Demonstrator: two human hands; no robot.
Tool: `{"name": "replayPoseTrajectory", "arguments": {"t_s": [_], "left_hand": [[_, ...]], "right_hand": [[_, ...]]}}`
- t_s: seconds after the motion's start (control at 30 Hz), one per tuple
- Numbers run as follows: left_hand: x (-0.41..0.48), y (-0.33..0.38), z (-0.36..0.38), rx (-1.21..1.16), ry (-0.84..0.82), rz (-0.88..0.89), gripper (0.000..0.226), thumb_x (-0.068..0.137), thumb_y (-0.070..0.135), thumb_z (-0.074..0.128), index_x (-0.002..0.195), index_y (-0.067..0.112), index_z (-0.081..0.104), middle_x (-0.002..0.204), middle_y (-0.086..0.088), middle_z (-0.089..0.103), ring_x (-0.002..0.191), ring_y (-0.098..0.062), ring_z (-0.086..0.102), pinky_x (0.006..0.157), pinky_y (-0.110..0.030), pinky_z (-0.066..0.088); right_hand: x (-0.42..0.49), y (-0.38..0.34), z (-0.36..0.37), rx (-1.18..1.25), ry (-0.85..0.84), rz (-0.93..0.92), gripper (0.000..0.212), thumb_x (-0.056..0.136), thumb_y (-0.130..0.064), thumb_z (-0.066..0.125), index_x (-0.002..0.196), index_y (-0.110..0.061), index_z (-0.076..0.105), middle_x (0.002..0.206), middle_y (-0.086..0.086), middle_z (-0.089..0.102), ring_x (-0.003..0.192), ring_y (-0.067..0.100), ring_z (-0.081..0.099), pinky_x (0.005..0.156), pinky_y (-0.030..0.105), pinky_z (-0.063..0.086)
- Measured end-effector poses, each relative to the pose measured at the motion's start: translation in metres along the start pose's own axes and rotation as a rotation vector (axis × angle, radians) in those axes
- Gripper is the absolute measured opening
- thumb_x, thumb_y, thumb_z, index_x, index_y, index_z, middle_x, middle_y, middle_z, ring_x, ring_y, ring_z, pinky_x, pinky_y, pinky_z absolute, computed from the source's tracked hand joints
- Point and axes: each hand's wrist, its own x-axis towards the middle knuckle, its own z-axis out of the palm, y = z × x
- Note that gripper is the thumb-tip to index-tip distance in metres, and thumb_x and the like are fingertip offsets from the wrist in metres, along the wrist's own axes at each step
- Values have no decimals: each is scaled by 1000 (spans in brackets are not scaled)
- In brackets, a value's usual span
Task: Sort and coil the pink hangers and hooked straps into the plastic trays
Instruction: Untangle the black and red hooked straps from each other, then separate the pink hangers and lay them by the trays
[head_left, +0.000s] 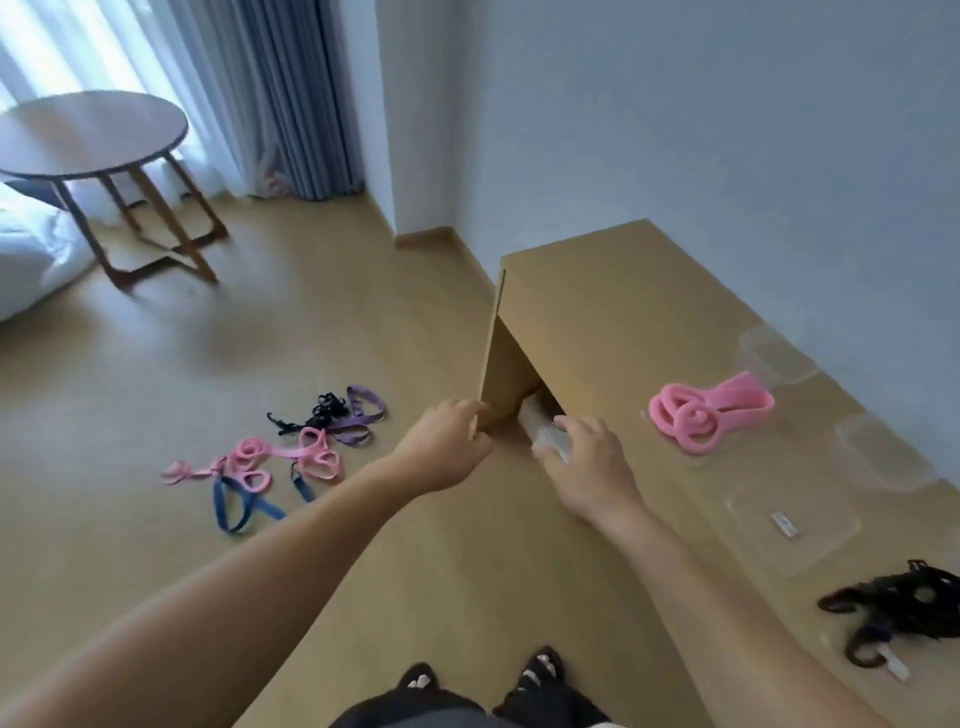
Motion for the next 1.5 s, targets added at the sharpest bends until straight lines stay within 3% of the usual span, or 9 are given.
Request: {"name": "replayPoseTrajectory", "arguments": {"t_s": [0.2, 0.4, 0.8, 1.0, 1.23, 1.5], "left_hand": [[-20, -78, -26, 30, 78, -202, 52, 95, 29, 50, 146, 19, 42, 150, -4, 41, 139, -23, 34, 113, -38, 31], [-28, -121, -50, 7, 164, -402, 51, 95, 29, 51, 144, 20, 43, 148, 0, 42, 139, -20, 30, 112, -33, 27], [-33, -206, -86, -192, 353, -643, 50, 96, 27, 51, 145, 19, 43, 149, 3, 42, 139, -12, 31, 112, -26, 24], [-12, -291, -115, -249, 389, -661, 50, 97, 26, 51, 146, 19, 43, 149, 5, 42, 139, -9, 30, 111, -18, 19], [42, -416, -120, -272, 331, -725, 49, 96, 27, 52, 143, 21, 45, 147, 7, 44, 138, -7, 31, 111, -18, 22], [159, -585, -3, -403, 290, -873, 48, 95, 32, 50, 143, 25, 44, 145, 12, 46, 137, -5, 32, 107, -21, 27]], "right_hand": [[35, -60, 52, -103, -208, -314, 56, 95, -49, 47, 142, -19, 43, 143, -2, 42, 132, 18, 35, 109, 35, 33], [78, -107, 85, -157, -382, -541, 56, 97, -48, 46, 145, -20, 40, 145, -5, 39, 135, 15, 31, 111, 36, 30], [144, -218, 145, -244, -590, -819, 54, 95, -49, 49, 142, -23, 44, 143, -9, 40, 135, 9, 30, 112, 36, 30], [175, -287, 213, -256, -640, -830, 54, 95, -49, 49, 143, -24, 43, 143, -12, 38, 135, 4, 26, 113, 31, 28], [236, -332, 329, -206, -693, -763, 51, 94, -43, 54, 140, -22, 48, 139, -12, 42, 132, 4, 30, 110, 29, 30], [354, -270, 551, -354, -801, -670, 51, 93, -45, 54, 138, -22, 48, 140, -8, 43, 133, 12, 32, 110, 33, 33]]}}
